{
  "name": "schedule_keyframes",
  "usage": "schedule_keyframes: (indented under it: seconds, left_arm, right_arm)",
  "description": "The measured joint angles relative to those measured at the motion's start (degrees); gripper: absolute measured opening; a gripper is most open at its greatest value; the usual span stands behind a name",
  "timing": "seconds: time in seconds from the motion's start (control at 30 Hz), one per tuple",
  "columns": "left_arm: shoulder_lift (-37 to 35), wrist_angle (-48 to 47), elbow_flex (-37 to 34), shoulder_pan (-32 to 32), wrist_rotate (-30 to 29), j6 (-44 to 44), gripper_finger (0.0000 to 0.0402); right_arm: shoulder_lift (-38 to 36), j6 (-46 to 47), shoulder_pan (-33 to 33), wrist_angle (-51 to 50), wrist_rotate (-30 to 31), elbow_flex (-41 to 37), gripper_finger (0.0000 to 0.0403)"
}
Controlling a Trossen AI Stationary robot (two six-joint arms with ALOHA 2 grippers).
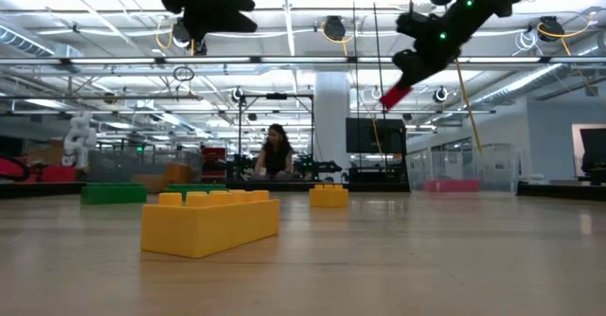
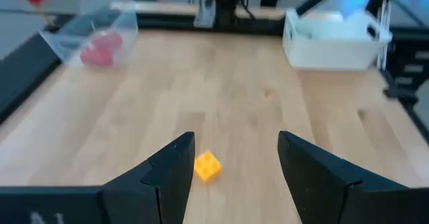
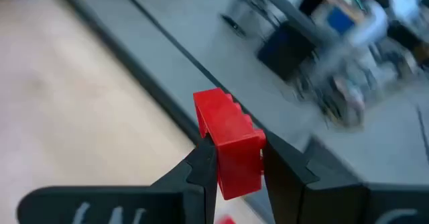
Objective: Sort & place blocks by color
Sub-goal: Put the red gamepiece into the transparent bin
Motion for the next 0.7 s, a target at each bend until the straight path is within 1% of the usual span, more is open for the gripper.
schedule_keyframes:
  seconds: [0.07,0.2,0.27,0.37,0.43,0.57,0.7]
  left_arm:
    - [0.07,0.14,0.0,-0.1,-0.03,0.07,0.0216]
    - [0.02,0.74,0.0,-0.37,-0.2,0.89,0.0216]
    - [0.02,0.74,0.0,-0.59,-0.18,0.83,0.0216]
    - [0.02,1.29,0.0,-1.06,-0.19,0.89,0.0216]
    - [0.02,1.78,0.0,-1.31,-0.15,0.91,0.0216]
    - [0.02,1.95,0.0,-1.33,-0.14,0.91,0.0216]
    - [0.02,2.09,0.0,-1.33,-0.15,0.9,0.0216]
  right_arm:
    - [-1.85,1.79,-2.83,-3.45,-0.01,0.07,0.0077]
    - [-3.85,2.38,-7.1,-8.68,-0.32,0.09,0.0077]
    - [-4.03,3.36,-9.13,-12.1,-0.75,0.09,0.0077]
    - [-3.77,5.98,-12.36,-17.22,-2.99,0.09,0.0077]
    - [-3.3,7.49,-14.28,-19.21,-3.67,0.09,0.0077]
    - [-2.65,7.11,-17.36,-19.44,-5.2,0.09,0.0077]
    - [-1.87,6.96,-20.24,-18.94,-9.66,0.09,0.0077]
